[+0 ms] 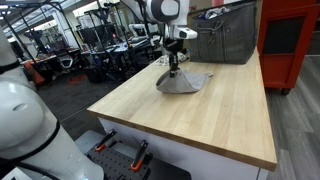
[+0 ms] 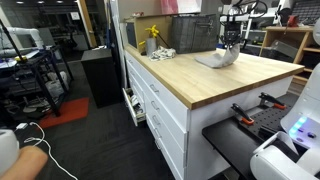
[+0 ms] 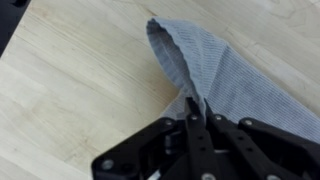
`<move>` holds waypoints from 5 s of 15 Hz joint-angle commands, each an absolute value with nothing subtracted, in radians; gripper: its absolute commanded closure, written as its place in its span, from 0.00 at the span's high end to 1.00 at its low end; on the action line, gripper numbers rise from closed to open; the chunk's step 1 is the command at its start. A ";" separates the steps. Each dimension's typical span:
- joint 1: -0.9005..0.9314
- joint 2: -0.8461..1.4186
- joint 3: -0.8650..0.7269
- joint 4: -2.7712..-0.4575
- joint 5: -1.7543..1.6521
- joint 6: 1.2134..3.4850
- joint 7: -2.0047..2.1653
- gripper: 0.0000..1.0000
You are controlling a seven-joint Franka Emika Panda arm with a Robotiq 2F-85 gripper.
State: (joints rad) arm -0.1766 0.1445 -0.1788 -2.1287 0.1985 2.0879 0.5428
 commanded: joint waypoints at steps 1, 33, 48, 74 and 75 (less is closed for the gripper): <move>-0.159 0.200 -0.186 -2.031 0.164 2.030 0.582 0.01; -0.007 0.505 -0.191 -1.521 -0.085 1.929 0.765 0.51; -0.110 0.319 -0.162 -1.920 0.089 2.117 0.514 1.00; -0.249 0.522 -0.132 -1.811 0.445 2.132 0.228 0.42; -0.254 0.526 -0.131 -1.809 0.452 2.131 0.227 0.35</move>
